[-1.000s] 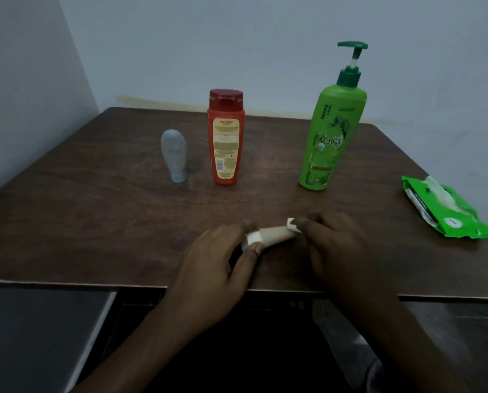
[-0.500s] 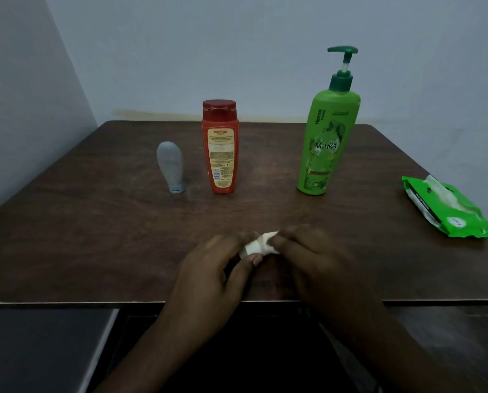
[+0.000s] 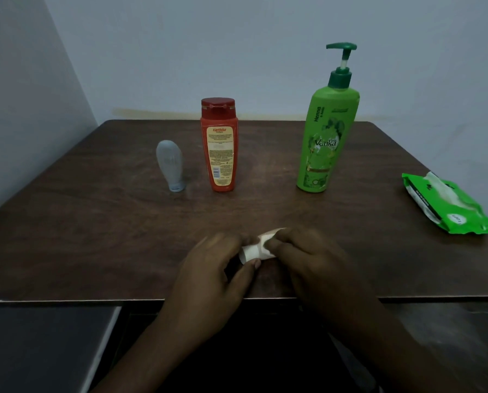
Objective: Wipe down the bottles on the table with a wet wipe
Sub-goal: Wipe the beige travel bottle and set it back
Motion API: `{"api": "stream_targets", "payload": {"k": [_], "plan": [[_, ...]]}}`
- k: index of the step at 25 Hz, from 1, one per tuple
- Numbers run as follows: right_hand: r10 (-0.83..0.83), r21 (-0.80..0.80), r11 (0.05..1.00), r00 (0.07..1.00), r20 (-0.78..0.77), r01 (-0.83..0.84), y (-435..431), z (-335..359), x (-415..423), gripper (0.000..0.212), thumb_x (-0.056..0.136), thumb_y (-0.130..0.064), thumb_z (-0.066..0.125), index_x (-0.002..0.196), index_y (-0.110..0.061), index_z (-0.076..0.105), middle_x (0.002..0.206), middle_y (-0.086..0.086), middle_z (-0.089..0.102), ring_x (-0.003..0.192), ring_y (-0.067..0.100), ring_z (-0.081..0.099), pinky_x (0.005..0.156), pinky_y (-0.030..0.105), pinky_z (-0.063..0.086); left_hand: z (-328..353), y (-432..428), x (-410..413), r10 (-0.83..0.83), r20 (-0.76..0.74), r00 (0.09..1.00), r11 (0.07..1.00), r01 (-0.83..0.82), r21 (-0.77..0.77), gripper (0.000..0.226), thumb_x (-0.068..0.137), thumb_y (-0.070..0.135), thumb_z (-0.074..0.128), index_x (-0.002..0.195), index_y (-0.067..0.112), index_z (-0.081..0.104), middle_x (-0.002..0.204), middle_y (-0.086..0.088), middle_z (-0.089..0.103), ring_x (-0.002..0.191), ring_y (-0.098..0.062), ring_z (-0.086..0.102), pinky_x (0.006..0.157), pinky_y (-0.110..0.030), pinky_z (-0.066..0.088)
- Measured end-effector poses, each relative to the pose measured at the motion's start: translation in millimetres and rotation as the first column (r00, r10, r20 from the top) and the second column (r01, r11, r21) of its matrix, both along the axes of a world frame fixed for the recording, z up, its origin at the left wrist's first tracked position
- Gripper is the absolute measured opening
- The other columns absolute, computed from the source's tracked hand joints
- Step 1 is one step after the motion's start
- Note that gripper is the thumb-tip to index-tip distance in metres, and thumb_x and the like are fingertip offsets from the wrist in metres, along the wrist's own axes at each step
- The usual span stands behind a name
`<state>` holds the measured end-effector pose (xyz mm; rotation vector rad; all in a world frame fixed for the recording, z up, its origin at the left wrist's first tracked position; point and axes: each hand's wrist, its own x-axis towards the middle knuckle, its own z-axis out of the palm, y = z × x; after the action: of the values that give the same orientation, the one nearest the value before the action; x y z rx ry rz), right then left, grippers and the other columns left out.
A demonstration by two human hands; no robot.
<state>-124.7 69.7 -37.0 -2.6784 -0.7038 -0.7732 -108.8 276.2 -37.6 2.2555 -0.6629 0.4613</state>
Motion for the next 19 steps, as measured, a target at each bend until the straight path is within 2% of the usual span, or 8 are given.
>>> {"api": "stream_targets", "payload": {"k": [4,6,8,10,12,14,16,19], "plan": [[-0.098,0.033,0.995,0.995,0.001,0.098,-19,-3,15,0.032,0.084,-0.008,0.057,0.111,-0.011,0.073,0.103,0.009,0.069,0.087,0.030,0.065,0.070,0.039,0.056,-1,0,2,-0.010,-0.010,1.000,1.000,0.011,0.029,0.029,0.092,0.027,0.072,0.120,0.023,0.071,0.115,0.014,0.069,0.107,-0.001,0.062,0.093,-0.020,0.048],[-0.156,0.037,0.987,0.988,-0.011,0.156,-26,-2,22,0.033,0.079,-0.007,0.059,0.108,-0.012,0.074,0.098,0.010,0.070,0.082,0.032,0.065,0.067,0.037,0.055,-1,0,2,-0.014,-0.019,1.000,1.000,0.014,0.028,0.031,0.090,0.020,0.076,0.121,0.023,0.069,0.116,0.014,0.067,0.108,-0.001,0.061,0.094,-0.017,0.046],[-0.179,0.097,0.979,0.984,-0.003,0.178,-26,5,22,0.035,0.083,-0.013,0.050,0.107,-0.012,0.075,0.100,0.008,0.071,0.087,0.026,0.062,0.075,0.033,0.052,0,0,3,-0.009,-0.030,0.999,1.000,0.010,0.016,0.032,0.089,0.020,0.077,0.120,0.024,0.068,0.116,0.015,0.064,0.107,0.000,0.059,0.093,-0.014,0.045],[-0.216,0.213,0.955,0.976,0.025,0.206,-25,14,18,0.037,0.084,-0.012,0.047,0.109,-0.012,0.075,0.105,0.007,0.072,0.095,0.015,0.056,0.085,0.011,0.039,1,1,3,0.019,-0.056,0.998,1.000,-0.020,-0.013,0.023,0.092,0.032,0.072,0.112,0.023,0.068,0.109,0.012,0.067,0.101,-0.004,0.061,0.088,-0.025,0.050],[-0.243,0.294,0.931,0.969,0.048,0.219,-24,24,13,0.038,0.083,-0.003,0.052,0.112,-0.012,0.074,0.108,0.005,0.071,0.098,0.011,0.056,0.089,-0.003,0.028,4,2,2,0.037,-0.147,0.988,0.995,-0.050,-0.089,0.028,0.095,0.046,0.060,0.104,0.020,0.067,0.100,0.007,0.070,0.094,-0.011,0.065,0.080,-0.038,0.053],[-0.212,0.288,0.940,0.974,0.078,0.182,-21,26,9,0.038,0.084,-0.002,0.054,0.115,-0.012,0.073,0.108,0.006,0.070,0.098,0.014,0.058,0.091,0.003,0.035,8,3,0,0.000,-0.198,0.980,0.989,-0.030,-0.146,0.021,0.100,0.046,0.057,0.092,0.027,0.063,0.089,0.012,0.068,0.085,-0.011,0.064,0.070,-0.033,0.052],[-0.140,0.217,0.969,0.986,0.091,0.117,-13,21,7,0.036,0.090,-0.008,0.049,0.118,-0.011,0.072,0.110,0.007,0.069,0.098,0.019,0.060,0.087,0.022,0.046,13,2,-2,-0.007,-0.185,0.983,0.992,-0.017,-0.126,0.025,0.102,0.039,0.057,0.078,0.032,0.052,0.077,0.015,0.059,0.073,-0.008,0.058,0.062,-0.021,0.041],[-0.113,0.128,0.986,0.993,0.046,0.106,-3,8,9,0.039,0.094,-0.019,0.041,0.117,-0.011,0.071,0.111,0.007,0.067,0.095,0.024,0.060,0.077,0.037,0.052,13,1,0,-0.011,-0.201,0.980,0.994,-0.011,-0.110,0.028,0.104,0.037,0.053,0.077,0.031,0.051,0.076,0.013,0.058,0.073,-0.008,0.057,0.062,-0.018,0.036]]}}
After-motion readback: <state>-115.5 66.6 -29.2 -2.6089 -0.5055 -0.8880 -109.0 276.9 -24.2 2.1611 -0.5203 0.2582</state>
